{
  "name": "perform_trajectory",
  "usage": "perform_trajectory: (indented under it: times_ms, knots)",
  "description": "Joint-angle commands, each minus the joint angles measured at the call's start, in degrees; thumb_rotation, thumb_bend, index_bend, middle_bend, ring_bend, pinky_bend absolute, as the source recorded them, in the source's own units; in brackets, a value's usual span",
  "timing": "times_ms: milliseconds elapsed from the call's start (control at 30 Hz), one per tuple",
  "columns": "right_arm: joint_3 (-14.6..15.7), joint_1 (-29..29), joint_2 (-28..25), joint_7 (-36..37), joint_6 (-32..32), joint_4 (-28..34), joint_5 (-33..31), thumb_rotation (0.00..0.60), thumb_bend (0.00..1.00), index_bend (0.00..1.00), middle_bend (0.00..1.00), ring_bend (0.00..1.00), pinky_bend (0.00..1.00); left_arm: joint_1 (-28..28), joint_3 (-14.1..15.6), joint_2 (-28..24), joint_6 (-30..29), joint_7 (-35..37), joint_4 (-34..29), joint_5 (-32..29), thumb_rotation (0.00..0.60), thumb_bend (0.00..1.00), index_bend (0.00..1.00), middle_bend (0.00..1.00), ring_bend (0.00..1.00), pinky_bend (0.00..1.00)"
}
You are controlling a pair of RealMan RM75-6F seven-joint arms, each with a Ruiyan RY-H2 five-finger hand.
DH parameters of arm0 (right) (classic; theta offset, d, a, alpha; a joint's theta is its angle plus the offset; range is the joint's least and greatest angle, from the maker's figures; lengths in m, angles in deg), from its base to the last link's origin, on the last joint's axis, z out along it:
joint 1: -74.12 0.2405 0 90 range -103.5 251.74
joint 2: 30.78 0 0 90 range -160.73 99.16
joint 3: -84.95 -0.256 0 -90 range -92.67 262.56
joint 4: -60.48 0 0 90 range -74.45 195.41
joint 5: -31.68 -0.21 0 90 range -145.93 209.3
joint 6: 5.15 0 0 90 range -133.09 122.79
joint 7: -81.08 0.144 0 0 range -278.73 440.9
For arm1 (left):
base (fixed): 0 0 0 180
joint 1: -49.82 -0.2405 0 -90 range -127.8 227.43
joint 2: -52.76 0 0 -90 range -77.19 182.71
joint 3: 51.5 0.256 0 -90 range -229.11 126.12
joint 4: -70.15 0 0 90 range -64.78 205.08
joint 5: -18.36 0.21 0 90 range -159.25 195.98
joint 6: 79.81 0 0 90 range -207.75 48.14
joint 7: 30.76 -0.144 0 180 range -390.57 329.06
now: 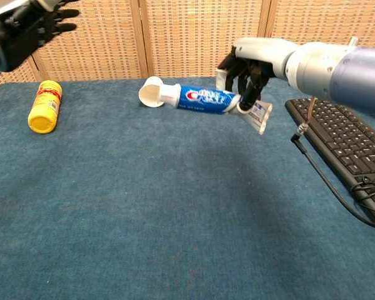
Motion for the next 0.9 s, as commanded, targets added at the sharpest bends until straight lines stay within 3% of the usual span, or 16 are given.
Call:
perform_trajectory:
  times_ms: [33,100,133,200,433,667,800,900]
  knots:
    - [1.6,-0.6,0.8,-1.7,0.1,-0.8,-0.9,0.6,0.21,0.37,0.38,0.32,0.4,-1.7,1.9,-2.2,-1.7,-2.1,1.5,1.8,0.276,0.0,0.0,0.0,0.0,0.0]
    - [2.2,-0.7,0.6,-2.6,-0.5,-0.6,-1.9,0.6,0.03,0.18,0.16,0.1,0.14,-2.3,2.6,-3.0,-2.4,-2.9,1.9,2.3,0.294,0.0,0.0,0.0,0.0,0.0]
    - [2.4,-0.7,0.5,-3.0,-0.7,-0.5,-2.2,0.6,0.0,0.11,0.08,0.03,0.05,-2.6,3.0,-3.4,-2.6,-3.3,2.1,2.6,0.312,0.0,0.0,0.0,0.0,0.0]
    - [3.0,-1.0,0.4,-3.8,-0.7,-0.2,-2.2,0.6,0.0,0.05,0.01,0.0,0.0,-3.7,4.2,-4.8,-3.5,-4.5,2.5,3.3,0.315,0.0,0.0,0.0,0.0,0.0]
    - [5.7,-4.7,-2.3,-2.9,3.2,4.2,4.4,0.6,0.0,0.03,0.0,0.0,0.0,-8.6,7.6,-10.0,-8.4,-10.6,2.7,4.9,0.315,0.0,0.0,0.0,0.0,0.0]
    - [11.1,-11.5,-9.1,0.6,10.9,6.8,21.9,0.6,0.0,0.03,0.0,0.0,0.0,-14.9,11.4,-16.6,-12.8,-19.3,-2.3,5.0,0.329,0.0,0.0,0.0,0.0,0.0]
    - [15.7,-16.8,-12.6,2.3,19.6,2.6,34.7,0.6,0.0,0.03,0.0,0.0,0.0,-19.5,15.2,-21.6,-14.9,-28.9,-5.7,5.0,0.402,0.0,0.0,0.0,0.0,0.0]
    - [18.2,-20.7,-13.8,4.9,24.7,-0.8,40.7,0.6,0.0,0.03,0.0,0.0,0.0,-22.4,16.3,-22.8,-18.3,-33.2,-7.7,5.2,0.491,0.0,0.0,0.0,0.0,0.0]
